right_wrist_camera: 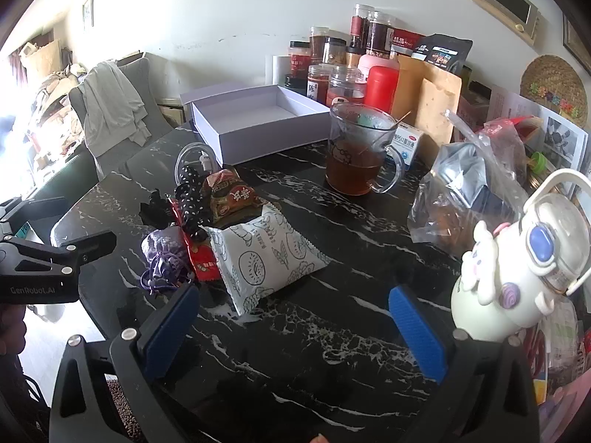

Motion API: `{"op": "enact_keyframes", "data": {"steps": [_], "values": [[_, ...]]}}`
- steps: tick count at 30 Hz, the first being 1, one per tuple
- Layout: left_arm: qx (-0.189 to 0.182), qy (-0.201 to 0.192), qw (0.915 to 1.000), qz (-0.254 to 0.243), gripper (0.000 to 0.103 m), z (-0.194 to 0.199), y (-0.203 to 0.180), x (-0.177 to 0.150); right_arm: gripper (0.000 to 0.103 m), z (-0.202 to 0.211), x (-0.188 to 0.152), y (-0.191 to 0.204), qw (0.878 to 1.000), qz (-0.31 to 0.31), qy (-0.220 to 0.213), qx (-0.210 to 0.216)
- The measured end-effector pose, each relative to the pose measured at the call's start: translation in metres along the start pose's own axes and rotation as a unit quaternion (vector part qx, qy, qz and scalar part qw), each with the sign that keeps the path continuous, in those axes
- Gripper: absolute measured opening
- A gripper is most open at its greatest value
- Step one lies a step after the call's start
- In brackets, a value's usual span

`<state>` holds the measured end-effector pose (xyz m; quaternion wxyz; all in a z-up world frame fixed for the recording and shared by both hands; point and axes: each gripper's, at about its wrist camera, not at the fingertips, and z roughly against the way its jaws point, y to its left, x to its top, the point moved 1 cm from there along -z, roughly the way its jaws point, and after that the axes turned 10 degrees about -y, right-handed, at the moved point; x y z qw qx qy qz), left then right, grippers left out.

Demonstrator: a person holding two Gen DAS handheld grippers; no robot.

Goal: Organize objects
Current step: 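Move both tools toward the lilac sachet and white printed packet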

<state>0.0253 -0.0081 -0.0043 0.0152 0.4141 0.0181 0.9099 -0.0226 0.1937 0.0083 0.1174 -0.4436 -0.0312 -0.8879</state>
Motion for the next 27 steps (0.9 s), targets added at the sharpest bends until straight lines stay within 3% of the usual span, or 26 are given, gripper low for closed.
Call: {"op": "enact_keyframes", "data": {"steps": [27], "values": [[-0.080,0.045,0.9956,0.021,0.102,-0.051,-0.009,-0.016,0.102,-0.041,-0.018,-0.002,0.999,-0.020,0.019,0.046]]}}
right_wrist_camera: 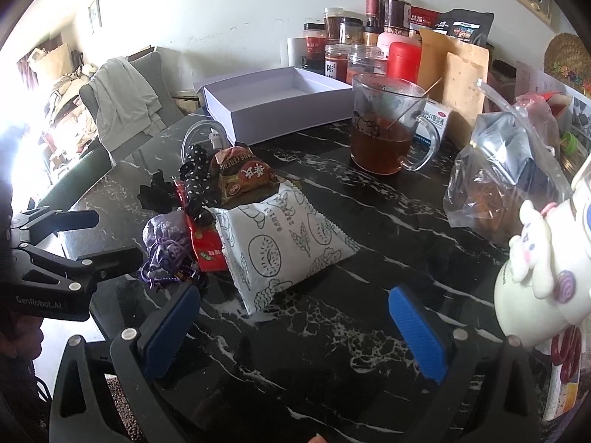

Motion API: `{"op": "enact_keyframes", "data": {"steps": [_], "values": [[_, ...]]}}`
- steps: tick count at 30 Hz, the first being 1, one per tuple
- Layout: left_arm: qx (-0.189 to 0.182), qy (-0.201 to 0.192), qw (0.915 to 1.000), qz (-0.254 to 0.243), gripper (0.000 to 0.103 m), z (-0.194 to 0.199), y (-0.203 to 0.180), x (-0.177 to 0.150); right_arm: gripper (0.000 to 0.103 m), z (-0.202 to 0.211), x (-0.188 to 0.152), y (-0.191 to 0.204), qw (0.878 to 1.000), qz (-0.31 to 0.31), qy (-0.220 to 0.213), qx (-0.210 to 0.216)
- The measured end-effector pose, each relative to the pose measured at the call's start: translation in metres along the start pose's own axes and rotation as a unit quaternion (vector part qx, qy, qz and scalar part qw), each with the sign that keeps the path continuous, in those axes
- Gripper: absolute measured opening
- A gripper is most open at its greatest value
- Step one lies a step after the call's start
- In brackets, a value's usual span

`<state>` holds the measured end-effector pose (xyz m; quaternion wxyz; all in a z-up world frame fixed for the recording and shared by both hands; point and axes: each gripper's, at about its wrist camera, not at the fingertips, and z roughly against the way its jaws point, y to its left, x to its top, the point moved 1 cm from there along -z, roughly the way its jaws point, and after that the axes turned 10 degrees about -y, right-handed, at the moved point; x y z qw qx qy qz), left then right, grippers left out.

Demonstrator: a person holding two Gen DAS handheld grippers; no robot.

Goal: Organize objects
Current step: 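Move both tools toward the lilac sachet and white printed packet, then grasp the lilac sachet with the left tool while the right tool grasps the white printed packet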

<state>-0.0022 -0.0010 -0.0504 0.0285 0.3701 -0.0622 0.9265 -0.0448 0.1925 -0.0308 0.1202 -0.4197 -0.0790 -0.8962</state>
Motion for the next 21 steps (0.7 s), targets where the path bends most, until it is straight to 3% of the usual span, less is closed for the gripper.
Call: {"op": "enact_keyframes", "data": {"steps": [12,21], "values": [[-0.021,0.009,0.9997,0.005,0.102,-0.026,-0.005,0.011,0.102,-0.027,0.011,-0.003,1.000,0.019,0.004,0.002],[-0.050,0.023,0.9984,0.016,0.102,-0.048,-0.006,0.012,0.102,-0.053,0.022,-0.009,0.999,0.027,0.009,0.041]]}}
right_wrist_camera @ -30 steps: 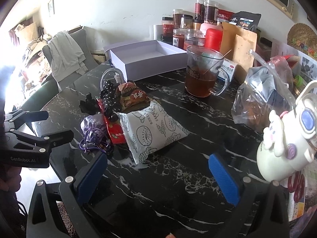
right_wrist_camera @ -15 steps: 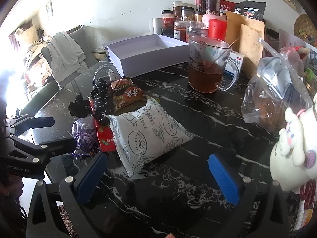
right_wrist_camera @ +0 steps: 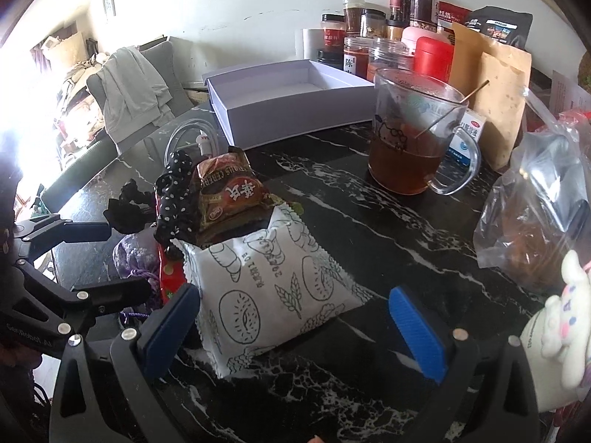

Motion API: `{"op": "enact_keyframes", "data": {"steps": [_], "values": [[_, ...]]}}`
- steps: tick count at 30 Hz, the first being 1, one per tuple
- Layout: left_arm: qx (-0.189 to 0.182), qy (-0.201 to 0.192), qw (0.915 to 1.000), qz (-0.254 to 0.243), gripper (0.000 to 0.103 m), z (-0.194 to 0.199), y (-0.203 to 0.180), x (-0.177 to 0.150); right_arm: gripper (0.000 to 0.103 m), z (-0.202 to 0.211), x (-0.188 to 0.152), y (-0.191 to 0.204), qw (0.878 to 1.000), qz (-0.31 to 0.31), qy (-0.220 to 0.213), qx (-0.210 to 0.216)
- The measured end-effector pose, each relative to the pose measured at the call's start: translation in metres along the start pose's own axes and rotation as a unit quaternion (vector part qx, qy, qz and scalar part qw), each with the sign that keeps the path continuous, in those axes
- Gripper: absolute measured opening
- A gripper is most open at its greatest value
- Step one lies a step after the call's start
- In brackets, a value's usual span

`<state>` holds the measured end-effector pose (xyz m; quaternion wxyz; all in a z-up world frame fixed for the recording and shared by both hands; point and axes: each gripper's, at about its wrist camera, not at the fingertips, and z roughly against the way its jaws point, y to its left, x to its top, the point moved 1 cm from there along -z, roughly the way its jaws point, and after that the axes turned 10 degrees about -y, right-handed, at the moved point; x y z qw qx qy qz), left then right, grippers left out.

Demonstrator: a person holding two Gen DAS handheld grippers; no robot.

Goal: Organize objects
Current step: 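Grasp the lilac sachet with the left tool while the right tool grasps the white printed packet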

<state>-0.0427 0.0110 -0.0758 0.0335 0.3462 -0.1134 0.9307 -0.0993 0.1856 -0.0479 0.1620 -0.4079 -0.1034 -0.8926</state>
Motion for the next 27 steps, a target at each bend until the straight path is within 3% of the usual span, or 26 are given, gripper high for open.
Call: {"op": "enact_keyframes", "data": {"steps": [4,10,13,15,18,27], "values": [[-0.016,0.012,0.9997,0.013,0.102,-0.011,0.004,-0.001,0.102,-0.012,0.004,0.001,1.000,0.016,0.007,0.013],[-0.010,0.000,1.0000,0.001,0.101,-0.018,0.002,0.001,0.102,-0.022,0.005,-0.005,0.999,-0.005,0.015,0.031],[-0.019,-0.009,0.9997,-0.008,0.092,-0.018,-0.001,0.001,0.098,-0.022,0.004,-0.008,0.999,-0.017,0.016,0.048],[-0.028,-0.015,0.9995,-0.009,0.085,-0.015,-0.004,0.001,0.089,-0.019,0.003,-0.008,0.998,-0.019,0.014,0.056],[-0.045,-0.024,0.9987,-0.010,0.061,-0.010,-0.006,-0.001,0.077,-0.016,0.003,-0.007,0.998,-0.016,0.007,0.060],[-0.059,-0.027,0.9979,0.002,0.055,0.004,0.001,-0.008,0.070,-0.001,-0.005,-0.003,0.999,-0.015,0.003,0.052]]}}
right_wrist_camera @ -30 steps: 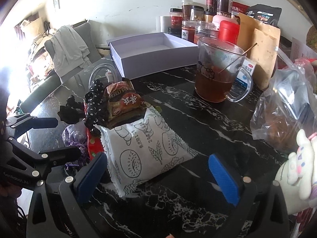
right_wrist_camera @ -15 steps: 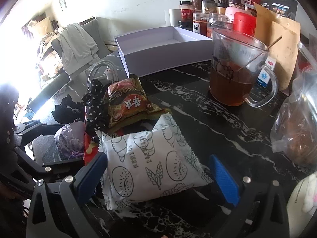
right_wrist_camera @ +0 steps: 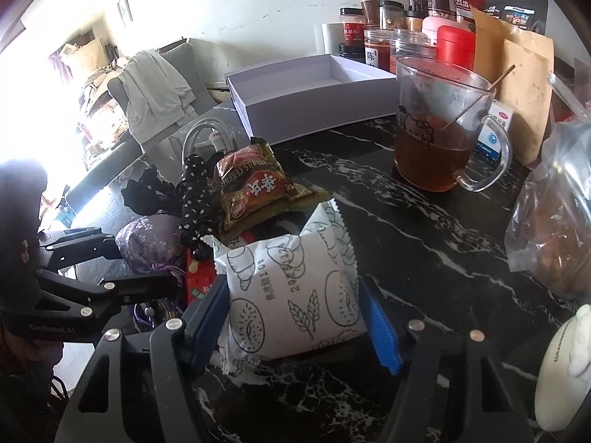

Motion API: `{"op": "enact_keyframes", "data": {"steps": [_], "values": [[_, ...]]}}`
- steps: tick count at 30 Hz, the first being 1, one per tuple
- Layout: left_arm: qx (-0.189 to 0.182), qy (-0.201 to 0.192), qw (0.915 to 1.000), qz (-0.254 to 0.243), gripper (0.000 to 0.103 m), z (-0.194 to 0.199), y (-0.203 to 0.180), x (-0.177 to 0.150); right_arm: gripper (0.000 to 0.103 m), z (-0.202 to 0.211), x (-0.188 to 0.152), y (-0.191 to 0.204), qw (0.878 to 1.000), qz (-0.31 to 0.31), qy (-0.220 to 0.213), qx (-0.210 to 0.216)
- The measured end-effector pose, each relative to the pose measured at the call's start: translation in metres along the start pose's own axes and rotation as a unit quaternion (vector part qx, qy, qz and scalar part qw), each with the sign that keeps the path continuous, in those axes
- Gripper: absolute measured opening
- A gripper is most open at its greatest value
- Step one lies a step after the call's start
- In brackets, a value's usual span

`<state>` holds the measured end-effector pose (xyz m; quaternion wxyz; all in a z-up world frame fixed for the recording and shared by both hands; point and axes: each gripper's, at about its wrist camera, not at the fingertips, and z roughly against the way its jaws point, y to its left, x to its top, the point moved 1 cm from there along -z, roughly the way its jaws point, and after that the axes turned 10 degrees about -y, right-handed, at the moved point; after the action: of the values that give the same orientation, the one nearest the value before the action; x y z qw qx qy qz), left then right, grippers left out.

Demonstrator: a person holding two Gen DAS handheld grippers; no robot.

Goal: Organize objects
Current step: 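Grasp the lilac sachet with the left tool while the right tool grasps the white printed packet, then lift and carry the sachet and packet with both tools over the open white box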

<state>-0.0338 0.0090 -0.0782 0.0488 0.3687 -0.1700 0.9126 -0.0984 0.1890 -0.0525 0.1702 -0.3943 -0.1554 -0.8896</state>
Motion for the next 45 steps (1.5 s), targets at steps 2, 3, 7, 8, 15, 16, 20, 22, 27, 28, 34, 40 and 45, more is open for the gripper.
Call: {"op": "enact_keyframes", "data": {"steps": [2,3,7,8,15,16,20,22,27,28,34,40,45], "values": [[-0.006,0.006,0.9999,0.006,0.055,0.006,0.003,-0.004,0.070,0.005,-0.003,0.000,1.000,-0.004,0.001,-0.002],[-0.008,0.009,0.9999,0.008,0.055,0.009,0.005,-0.006,0.070,0.007,-0.005,0.000,1.000,-0.005,0.002,-0.003],[-0.007,0.019,0.9998,0.002,0.055,0.022,0.008,-0.016,0.070,0.016,-0.011,0.003,1.000,-0.002,0.008,-0.009],[-0.005,0.022,0.9998,-0.001,0.055,0.024,0.009,-0.018,0.070,0.019,-0.013,0.004,1.000,0.000,0.009,-0.010],[-0.005,0.030,0.9993,0.020,0.059,0.032,0.017,-0.027,0.071,0.027,-0.021,0.014,1.000,0.015,0.021,-0.011],[-0.001,0.028,0.9994,0.023,0.061,0.032,0.018,-0.027,0.071,0.026,-0.021,0.014,1.000,0.015,0.022,-0.015],[0.023,0.028,0.9991,0.020,0.073,0.027,0.018,-0.022,0.075,0.023,-0.021,0.015,0.999,0.010,0.026,-0.017],[0.032,0.026,0.9990,0.015,0.075,0.024,0.017,-0.020,0.078,0.020,-0.022,0.015,0.999,0.008,0.027,-0.018],[0.032,0.010,0.9992,0.020,0.067,0.020,0.017,-0.016,0.079,0.019,-0.024,0.015,1.000,0.005,0.020,-0.021],[0.030,0.010,0.9993,0.022,0.065,0.020,0.018,-0.016,0.078,0.020,-0.024,0.015,1.000,0.004,0.018,-0.021],[0.020,0.008,0.9995,0.023,0.057,0.025,0.013,-0.012,0.065,0.027,-0.022,0.015,1.000,0.003,0.008,-0.016],[0.005,-0.003,0.9998,0.019,0.055,0.041,0.004,-0.006,0.062,0.035,-0.018,0.013,1.000,-0.013,-0.001,-0.011],[-0.003,-0.018,0.9998,0.010,0.055,0.060,-0.006,0.004,0.062,0.052,-0.011,0.018,1.000,-0.009,-0.022,-0.008]]}}
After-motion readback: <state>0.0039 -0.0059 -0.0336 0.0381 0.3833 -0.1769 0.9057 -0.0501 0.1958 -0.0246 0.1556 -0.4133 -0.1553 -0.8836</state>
